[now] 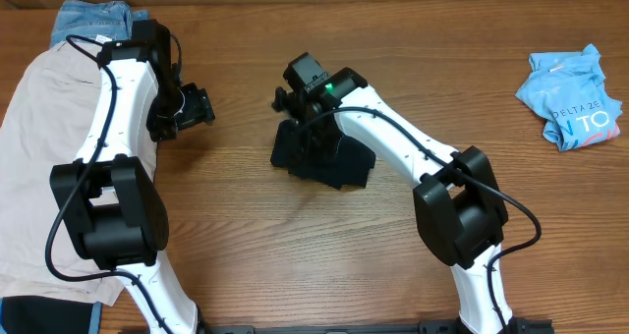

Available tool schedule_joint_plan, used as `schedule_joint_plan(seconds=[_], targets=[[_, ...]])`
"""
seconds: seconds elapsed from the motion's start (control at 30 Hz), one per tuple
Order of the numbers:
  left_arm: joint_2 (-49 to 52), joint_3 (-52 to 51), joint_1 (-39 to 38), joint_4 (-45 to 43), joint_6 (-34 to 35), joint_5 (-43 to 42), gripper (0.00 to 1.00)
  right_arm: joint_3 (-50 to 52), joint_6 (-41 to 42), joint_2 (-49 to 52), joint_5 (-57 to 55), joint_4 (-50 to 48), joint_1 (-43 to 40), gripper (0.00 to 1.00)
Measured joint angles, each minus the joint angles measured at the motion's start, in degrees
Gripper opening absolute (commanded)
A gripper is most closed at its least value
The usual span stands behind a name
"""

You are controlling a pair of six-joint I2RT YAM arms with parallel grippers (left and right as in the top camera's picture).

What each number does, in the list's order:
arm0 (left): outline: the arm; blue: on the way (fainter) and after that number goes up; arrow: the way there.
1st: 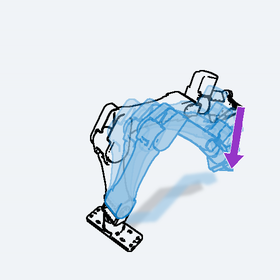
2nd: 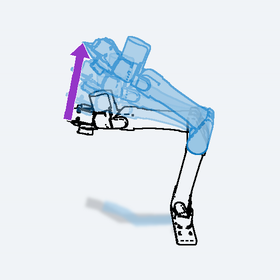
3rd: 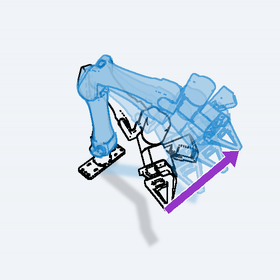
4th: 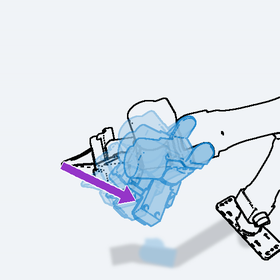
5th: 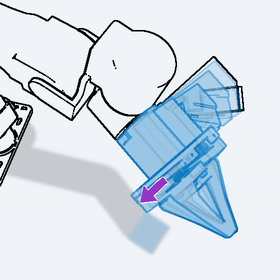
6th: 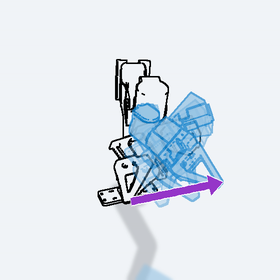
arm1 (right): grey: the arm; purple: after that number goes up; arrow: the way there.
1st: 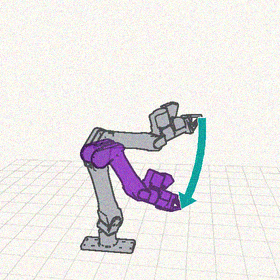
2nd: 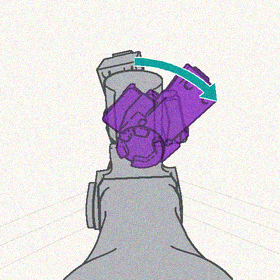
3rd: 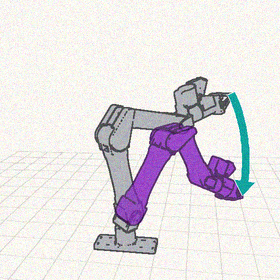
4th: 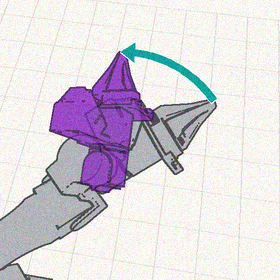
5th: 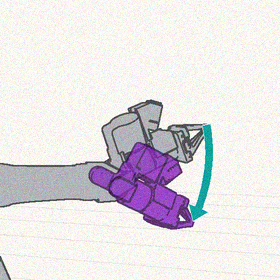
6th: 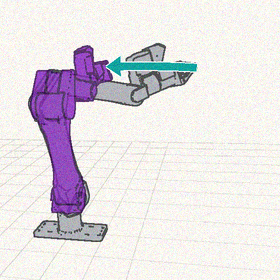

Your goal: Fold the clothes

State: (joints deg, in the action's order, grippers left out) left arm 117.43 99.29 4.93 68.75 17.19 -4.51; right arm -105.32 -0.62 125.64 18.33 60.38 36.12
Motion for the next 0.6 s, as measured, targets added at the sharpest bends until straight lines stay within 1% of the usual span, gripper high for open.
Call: schedule_joint_plan(seconds=[0.13,0.2,0.33,0.43,0.6], targets=[[0.0,0.0,-0.07,0.02,0.0,0.0,0.78,0.0,0.28,0.0,-0.37,-5.57,-0.13,0.6],[0.0,-0.02,-0.07,0.02,0.0,0.0,0.78,0.0,0.57,0.02,-0.42,-8.33,-0.13,0.62],[0.0,0.0,-0.07,0.07,0.0,0.0,0.78,0.0,0.33,0.0,-1.44,-9.53,-0.13,0.62],[0.0,-0.02,-0.07,0.09,0.0,-0.02,0.79,0.0,0.68,0.0,-5.49,-6.69,-0.15,0.64],[0.0,-0.02,-0.07,0.0,0.0,-0.44,0.79,-0.07,4.02,-1.14,-14.86,-0.63,-1.38,0.66]])
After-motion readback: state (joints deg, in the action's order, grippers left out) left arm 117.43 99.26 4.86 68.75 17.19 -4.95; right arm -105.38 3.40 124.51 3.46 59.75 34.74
